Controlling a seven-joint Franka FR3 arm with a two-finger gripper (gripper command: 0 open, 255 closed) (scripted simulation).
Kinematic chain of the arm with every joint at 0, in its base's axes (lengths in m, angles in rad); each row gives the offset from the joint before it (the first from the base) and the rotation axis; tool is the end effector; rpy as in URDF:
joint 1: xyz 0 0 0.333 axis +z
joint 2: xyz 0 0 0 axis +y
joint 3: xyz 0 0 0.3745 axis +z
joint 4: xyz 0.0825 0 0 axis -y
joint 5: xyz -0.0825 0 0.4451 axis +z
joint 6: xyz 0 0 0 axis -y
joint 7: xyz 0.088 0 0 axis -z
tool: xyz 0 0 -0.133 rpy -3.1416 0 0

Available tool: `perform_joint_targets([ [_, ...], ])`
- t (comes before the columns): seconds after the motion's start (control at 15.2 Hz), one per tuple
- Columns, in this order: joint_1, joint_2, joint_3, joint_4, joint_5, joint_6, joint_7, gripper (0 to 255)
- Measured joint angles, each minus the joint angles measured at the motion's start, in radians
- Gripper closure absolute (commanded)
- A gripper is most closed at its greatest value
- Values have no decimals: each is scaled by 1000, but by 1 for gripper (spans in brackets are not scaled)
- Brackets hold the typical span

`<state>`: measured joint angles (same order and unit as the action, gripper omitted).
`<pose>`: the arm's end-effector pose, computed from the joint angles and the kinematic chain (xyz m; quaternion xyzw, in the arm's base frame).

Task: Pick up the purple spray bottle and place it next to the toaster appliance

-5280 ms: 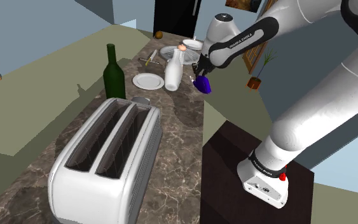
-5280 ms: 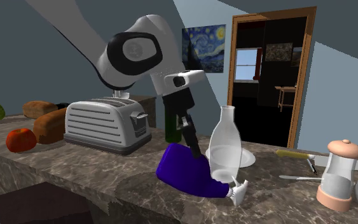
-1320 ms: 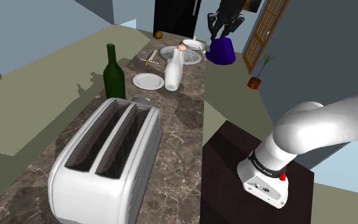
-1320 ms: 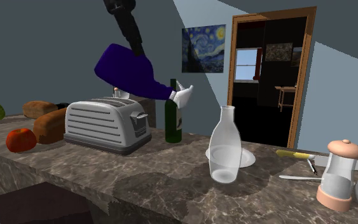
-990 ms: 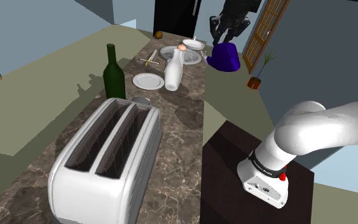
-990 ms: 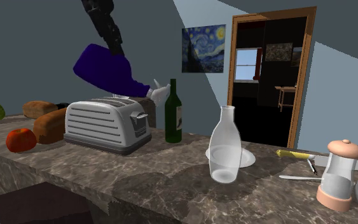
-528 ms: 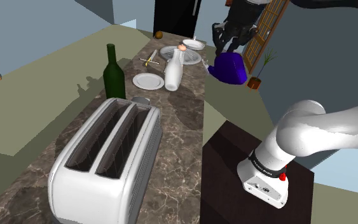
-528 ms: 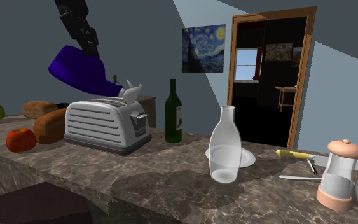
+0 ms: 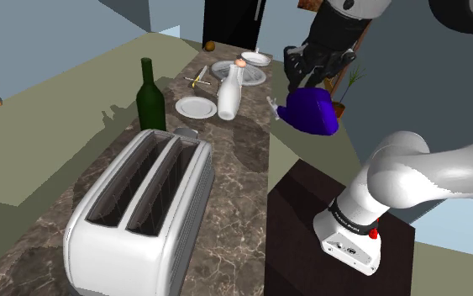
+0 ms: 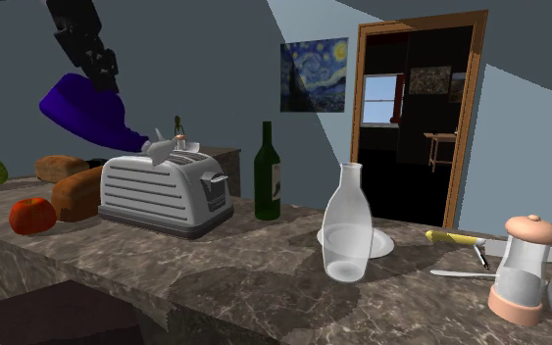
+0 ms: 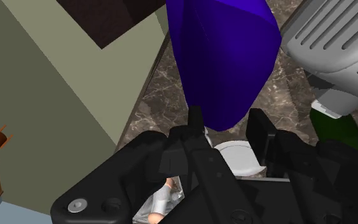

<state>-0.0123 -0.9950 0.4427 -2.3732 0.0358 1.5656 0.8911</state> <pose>0.2424 0.1795 0.6227 0.9367 -0.3011 0.1462 0.1023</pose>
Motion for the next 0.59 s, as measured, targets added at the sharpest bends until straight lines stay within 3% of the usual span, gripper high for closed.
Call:
perform_joint_targets([
  [0.59,26,-39,32,-133,32,89,28,255],
])
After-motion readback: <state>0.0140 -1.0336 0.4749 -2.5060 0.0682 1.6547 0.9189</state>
